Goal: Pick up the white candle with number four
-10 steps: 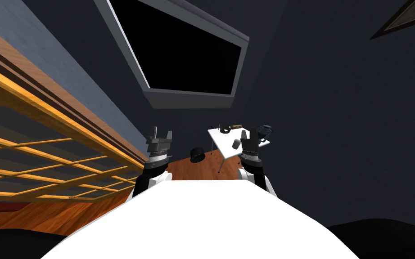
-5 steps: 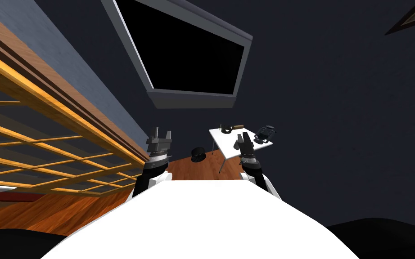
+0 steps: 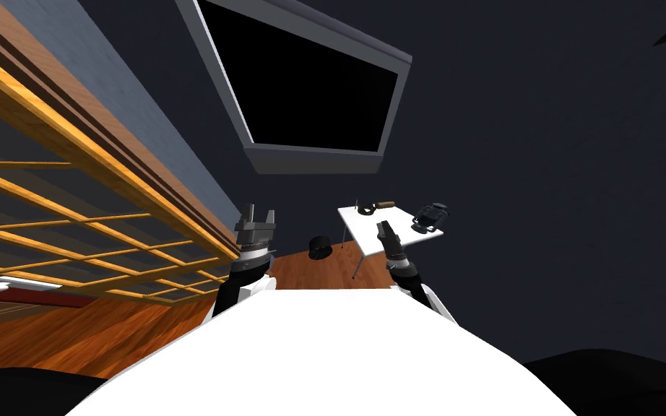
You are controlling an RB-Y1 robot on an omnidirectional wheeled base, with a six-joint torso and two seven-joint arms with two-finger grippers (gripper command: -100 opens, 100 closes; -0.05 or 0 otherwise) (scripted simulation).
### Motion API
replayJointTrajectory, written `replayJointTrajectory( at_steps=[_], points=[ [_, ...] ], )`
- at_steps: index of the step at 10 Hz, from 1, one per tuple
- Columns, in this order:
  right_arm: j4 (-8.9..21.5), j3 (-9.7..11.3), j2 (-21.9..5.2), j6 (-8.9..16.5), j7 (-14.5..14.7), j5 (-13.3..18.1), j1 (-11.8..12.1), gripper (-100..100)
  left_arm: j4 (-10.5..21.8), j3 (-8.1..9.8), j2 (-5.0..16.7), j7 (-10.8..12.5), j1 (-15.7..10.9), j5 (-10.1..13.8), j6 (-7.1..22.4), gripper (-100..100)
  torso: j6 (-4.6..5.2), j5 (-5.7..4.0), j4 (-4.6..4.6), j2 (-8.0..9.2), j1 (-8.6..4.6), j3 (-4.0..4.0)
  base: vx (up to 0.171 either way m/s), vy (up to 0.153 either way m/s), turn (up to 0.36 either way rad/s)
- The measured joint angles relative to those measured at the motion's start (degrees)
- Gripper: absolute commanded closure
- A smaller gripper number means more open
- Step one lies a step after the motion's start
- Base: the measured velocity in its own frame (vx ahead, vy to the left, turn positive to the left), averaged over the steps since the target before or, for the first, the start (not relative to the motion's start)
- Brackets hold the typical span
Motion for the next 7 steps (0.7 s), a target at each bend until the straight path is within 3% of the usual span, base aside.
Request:
replayJointTrajectory(
  at_steps=[3,7],
  points=[
    [5.3,0.8,-4.8,-2.5,0.0,0.5,1.6,-100,0.0,0.0,0.0,0.0,0.0,0.0,0.0,0,0.01,0.0,0.0,0.02,0.01,0.01,-0.013,0.002,0.053],
    [8.9,1.4,-11.0,-3.9,-0.4,0.9,4.1,-100,0.0,0.0,0.0,0.0,0.0,0.0,0.0,0,0.01,0.0,0.01,0.02,0.01,0.01,-0.012,0.002,0.076]
  ],
)
